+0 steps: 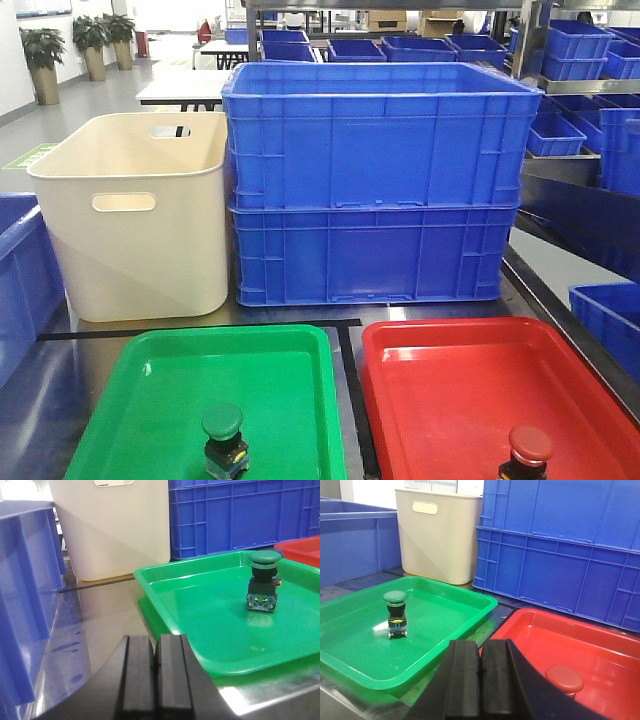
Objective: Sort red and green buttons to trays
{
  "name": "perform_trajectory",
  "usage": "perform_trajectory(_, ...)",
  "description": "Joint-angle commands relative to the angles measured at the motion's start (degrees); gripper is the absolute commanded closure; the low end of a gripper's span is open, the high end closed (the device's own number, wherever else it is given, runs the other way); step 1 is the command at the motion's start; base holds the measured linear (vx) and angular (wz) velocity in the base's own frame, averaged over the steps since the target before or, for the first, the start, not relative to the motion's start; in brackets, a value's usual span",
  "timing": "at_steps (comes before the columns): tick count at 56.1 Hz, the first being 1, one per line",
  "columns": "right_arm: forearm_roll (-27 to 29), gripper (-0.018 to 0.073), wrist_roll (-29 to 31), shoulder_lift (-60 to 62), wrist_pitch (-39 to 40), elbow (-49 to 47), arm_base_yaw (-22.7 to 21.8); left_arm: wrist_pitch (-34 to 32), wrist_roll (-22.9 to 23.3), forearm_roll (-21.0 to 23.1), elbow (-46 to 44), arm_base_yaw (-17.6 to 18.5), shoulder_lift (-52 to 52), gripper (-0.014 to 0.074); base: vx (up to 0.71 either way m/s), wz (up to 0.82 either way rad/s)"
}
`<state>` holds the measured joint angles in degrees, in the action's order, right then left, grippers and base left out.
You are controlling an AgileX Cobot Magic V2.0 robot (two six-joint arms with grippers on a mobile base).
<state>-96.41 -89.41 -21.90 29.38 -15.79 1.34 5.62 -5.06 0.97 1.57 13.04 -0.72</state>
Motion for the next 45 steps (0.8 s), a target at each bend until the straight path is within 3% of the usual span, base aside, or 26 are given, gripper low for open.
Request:
perform_trajectory(1,1.9,0.0571,0.0,-0.2,-0.6,-1.7,-0.1,-4.3,0.0,0.7,-1.4,0.0,-0.1,0.0601,0.0,0.0)
perform_trajectory(33,3.3,0.0571,0.0,-0.2,-0.6,-0.8,-0.1,-4.3,0.0,0.7,-1.4,0.0,-0.1,0.0601,0.0,0.0)
perform_trajectory(35,6.3,0.0571,0.4,-0.2,-0.8,0.4,-0.1,-4.3,0.0,0.7,-1.4,0.0,-0.1,0.0601,0.0,0.0)
perform_trajectory(39,16.4,0.0571,6.8,-0.2,-3.6,3.1,-0.1,-4.3,0.0,0.7,-1.4,0.0,-0.1,0.0601,0.0,0.0)
perform_trajectory(42,29.4,0.0571,17.7,-0.2,-5.6,5.7,-0.1,-4.3,0.0,0.7,-1.4,0.0,-0.1,0.0601,0.0,0.0)
perform_trajectory(45,42.5,0.0571,32.6,-0.4,-5.5,8.4,-0.1,-4.3,0.0,0.7,-1.4,0.0,-0.1,0.0601,0.0,0.0)
